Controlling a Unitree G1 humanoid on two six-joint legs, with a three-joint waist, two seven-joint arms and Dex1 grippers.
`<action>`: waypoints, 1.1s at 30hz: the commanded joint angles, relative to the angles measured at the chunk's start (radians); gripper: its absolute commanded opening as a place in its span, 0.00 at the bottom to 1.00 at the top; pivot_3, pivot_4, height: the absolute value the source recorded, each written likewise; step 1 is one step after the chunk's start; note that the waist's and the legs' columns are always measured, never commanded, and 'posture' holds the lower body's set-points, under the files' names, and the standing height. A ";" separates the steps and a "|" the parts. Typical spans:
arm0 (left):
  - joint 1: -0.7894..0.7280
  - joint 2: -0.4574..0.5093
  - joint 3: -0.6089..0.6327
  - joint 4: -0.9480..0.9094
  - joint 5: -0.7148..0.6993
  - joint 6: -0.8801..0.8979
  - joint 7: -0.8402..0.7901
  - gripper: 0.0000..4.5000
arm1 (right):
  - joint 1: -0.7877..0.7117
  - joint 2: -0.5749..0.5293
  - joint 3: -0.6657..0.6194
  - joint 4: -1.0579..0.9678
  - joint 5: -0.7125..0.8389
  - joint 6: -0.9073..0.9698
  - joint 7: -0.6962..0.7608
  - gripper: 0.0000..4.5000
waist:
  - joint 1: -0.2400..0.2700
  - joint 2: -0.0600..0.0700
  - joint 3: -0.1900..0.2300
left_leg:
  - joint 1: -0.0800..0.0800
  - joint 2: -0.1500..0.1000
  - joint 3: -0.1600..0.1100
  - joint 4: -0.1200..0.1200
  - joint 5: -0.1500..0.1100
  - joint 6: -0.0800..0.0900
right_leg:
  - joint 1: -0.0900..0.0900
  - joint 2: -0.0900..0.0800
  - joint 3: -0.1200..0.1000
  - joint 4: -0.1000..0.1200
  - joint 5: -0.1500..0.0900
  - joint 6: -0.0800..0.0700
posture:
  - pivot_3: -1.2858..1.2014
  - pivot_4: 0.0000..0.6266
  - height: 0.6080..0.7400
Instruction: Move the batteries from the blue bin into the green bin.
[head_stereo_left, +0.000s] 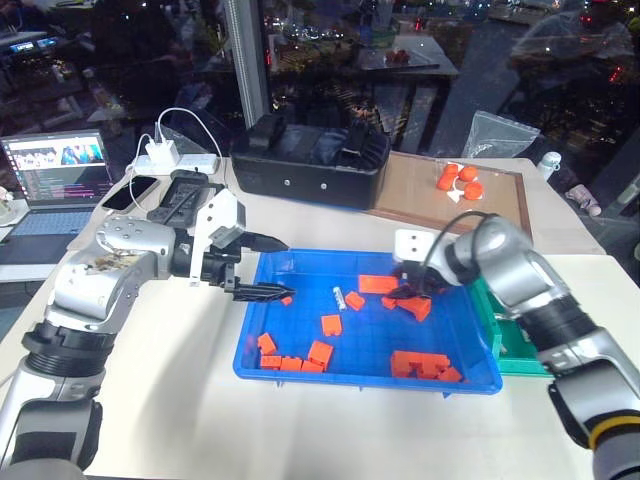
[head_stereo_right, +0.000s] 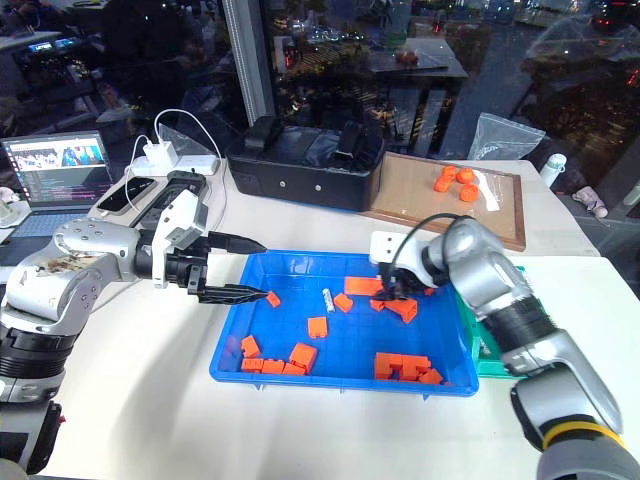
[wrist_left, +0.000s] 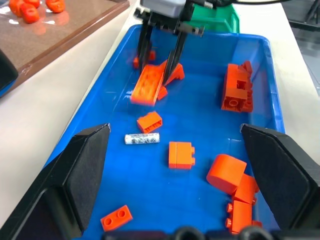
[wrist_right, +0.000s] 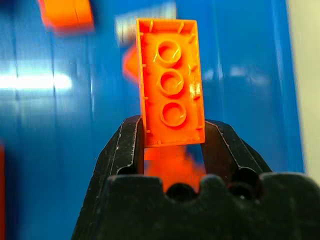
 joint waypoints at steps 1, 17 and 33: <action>-0.031 0.004 0.003 -0.004 0.005 -0.025 -0.020 1.00 | -0.004 -0.039 -0.046 -0.011 -0.022 0.040 -0.041 0.31 | -0.005 0.000 0.000 | 0.000 0.000 0.000 0.000 0.000 0.000 | 0.000 0.000 0.000 0.000 0.000 0.000 | 0.52 0.24 1.00; -0.029 0.027 0.011 -0.007 0.009 -0.020 -0.032 1.00 | -0.054 0.238 0.019 -0.039 0.019 0.015 -0.117 0.98 | 0.000 0.000 0.000 | 0.001 0.000 0.000 0.000 0.000 0.000 | 0.000 0.001 0.001 0.000 0.000 0.000 | 0.52 0.24 1.00; 0.025 0.067 0.056 -0.066 -0.015 0.011 0.000 1.00 | -0.254 0.432 0.114 0.521 -0.071 -0.312 -0.082 0.98 | -0.008 0.000 0.000 | 0.001 0.001 0.000 -0.001 0.000 0.000 | 0.000 0.001 0.001 0.002 0.000 -0.001 | 0.52 0.24 1.00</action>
